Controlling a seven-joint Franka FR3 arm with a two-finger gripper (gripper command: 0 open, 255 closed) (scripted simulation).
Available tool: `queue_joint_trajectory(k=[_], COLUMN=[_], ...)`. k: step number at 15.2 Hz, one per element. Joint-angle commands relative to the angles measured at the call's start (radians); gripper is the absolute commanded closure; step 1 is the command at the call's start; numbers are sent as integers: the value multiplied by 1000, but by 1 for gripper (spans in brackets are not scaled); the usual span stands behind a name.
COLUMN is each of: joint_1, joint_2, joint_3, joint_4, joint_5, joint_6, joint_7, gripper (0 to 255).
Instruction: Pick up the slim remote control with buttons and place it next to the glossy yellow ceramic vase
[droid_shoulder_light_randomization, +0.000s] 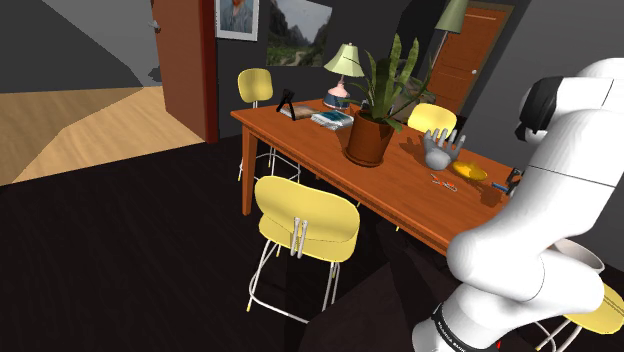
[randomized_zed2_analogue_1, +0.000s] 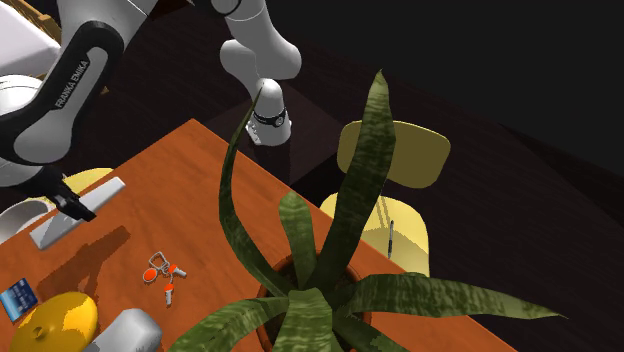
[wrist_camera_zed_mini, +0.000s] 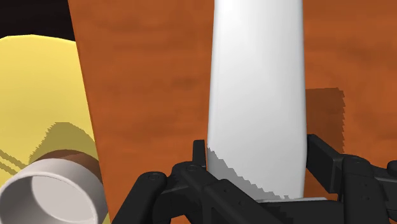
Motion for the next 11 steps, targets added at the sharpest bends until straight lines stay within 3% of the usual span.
queue_joint_trajectory(k=[1,11], joint_1=[-4,-18], joint_2=[15,66], joint_3=[4,23], joint_4=[-8,-48], joint_5=[12,52], joint_6=[21,103], joint_7=[-8,-34], gripper=[255,255])
